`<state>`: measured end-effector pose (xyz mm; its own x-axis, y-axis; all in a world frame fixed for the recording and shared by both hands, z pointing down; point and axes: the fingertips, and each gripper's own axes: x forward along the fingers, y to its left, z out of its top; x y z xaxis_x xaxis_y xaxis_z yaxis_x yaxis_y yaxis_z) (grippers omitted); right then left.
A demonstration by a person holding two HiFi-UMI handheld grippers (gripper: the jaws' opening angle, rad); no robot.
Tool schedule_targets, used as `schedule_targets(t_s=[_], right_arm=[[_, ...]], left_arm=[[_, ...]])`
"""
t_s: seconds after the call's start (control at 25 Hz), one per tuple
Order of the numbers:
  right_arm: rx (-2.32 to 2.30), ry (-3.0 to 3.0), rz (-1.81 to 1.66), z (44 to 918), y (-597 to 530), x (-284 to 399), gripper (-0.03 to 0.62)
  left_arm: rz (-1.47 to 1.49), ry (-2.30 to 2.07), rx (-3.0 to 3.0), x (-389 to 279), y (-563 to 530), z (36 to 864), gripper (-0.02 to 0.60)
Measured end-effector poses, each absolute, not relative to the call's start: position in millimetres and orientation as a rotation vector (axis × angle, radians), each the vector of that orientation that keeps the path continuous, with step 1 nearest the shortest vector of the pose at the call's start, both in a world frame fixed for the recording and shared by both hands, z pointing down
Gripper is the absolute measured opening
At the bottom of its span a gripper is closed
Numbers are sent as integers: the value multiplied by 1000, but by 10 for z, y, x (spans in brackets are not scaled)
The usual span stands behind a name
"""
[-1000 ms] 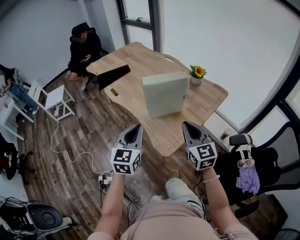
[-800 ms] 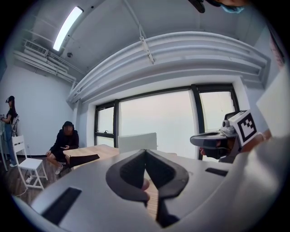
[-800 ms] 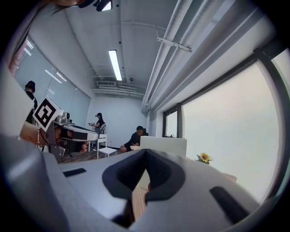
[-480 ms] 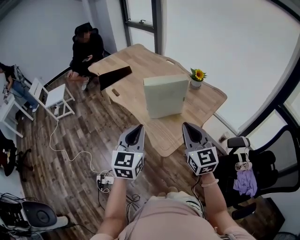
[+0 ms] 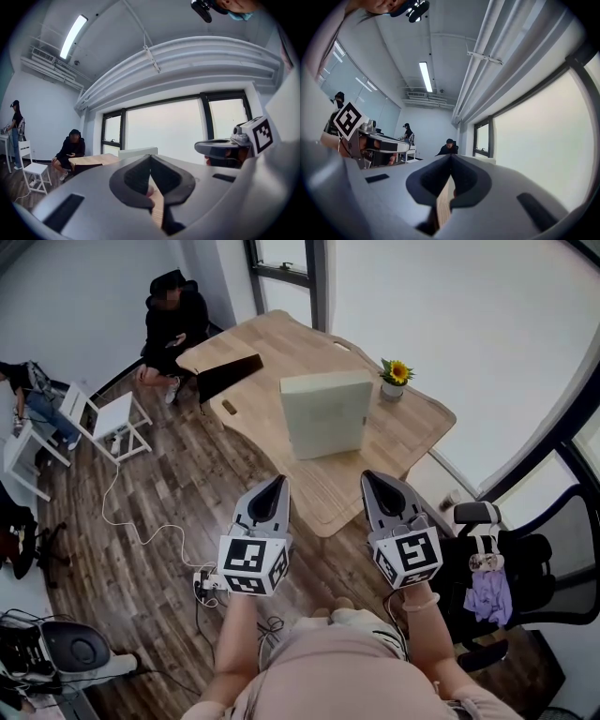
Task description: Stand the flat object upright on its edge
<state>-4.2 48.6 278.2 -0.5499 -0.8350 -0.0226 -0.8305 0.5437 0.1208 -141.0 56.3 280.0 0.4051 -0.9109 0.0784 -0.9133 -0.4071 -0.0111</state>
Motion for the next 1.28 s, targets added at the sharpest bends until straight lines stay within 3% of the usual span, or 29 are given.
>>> schedule_targets(t_s=[1.28], right_arm=[[1410, -2811, -185, 2636, 446, 458, 0]], left_arm=[[162, -1770, 2574, -856, 547, 2658, 11]])
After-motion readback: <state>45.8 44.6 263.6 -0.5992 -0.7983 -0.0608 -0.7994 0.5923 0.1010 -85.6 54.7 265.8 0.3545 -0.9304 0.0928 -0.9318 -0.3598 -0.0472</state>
